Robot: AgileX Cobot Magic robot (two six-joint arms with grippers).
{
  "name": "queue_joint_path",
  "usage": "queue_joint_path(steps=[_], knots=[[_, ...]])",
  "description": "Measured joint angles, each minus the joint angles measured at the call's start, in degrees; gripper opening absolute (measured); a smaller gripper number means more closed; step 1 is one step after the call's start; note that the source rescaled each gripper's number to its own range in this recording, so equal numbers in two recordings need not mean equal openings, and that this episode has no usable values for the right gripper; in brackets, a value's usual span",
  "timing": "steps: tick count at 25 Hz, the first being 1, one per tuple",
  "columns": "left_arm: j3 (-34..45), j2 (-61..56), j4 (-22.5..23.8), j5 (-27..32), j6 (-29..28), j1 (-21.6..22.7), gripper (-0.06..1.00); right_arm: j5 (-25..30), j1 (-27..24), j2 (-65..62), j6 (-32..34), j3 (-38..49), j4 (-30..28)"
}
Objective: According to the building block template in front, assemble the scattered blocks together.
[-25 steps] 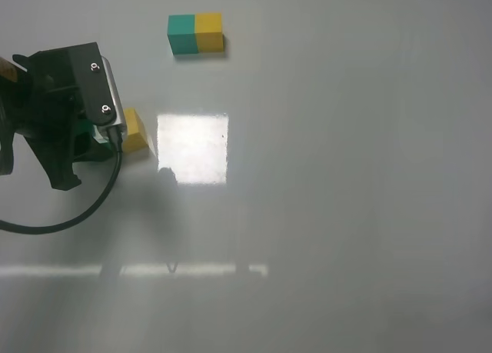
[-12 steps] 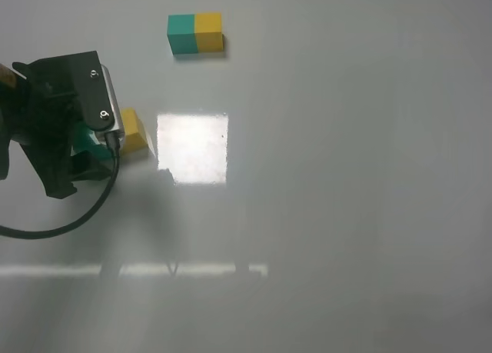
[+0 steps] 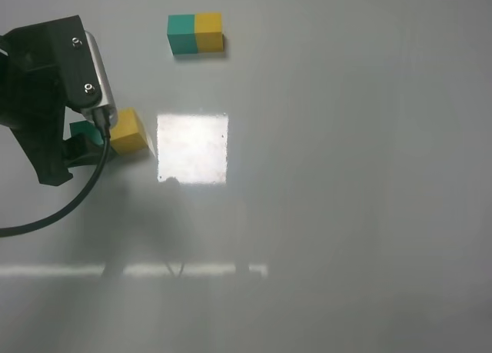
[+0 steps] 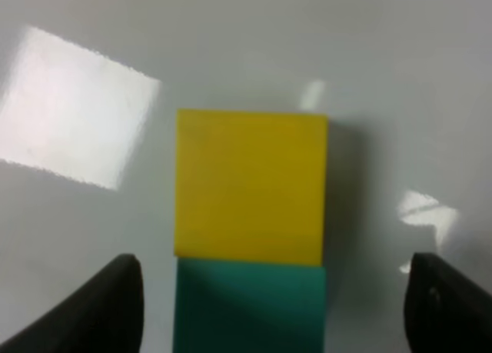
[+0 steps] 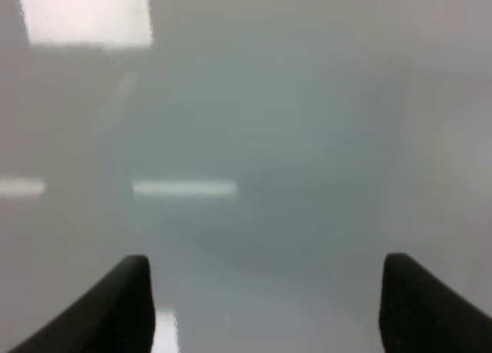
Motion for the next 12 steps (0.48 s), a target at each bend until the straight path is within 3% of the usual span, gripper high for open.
queue_joint_path(steps=[6, 8, 10, 12], knots=[[0.0, 2.4, 0.0, -1.5, 0.0, 0.0, 0.96, 0.0, 0.0, 0.0, 0.0, 0.0, 0.0], [0.0, 3.3, 0.0, -2.3, 0.0, 0.0, 0.9, 0.0, 0.0, 0.0, 0.0, 0.0, 0.0], [0.0, 4.0, 0.0, -3.1, 0.0, 0.0, 0.77, 0.0, 0.0, 0.0, 0.0, 0.0, 0.0], [0.0, 4.6, 0.0, -3.6, 0.0, 0.0, 0.53, 0.0, 0.0, 0.0, 0.0, 0.0, 0.0]])
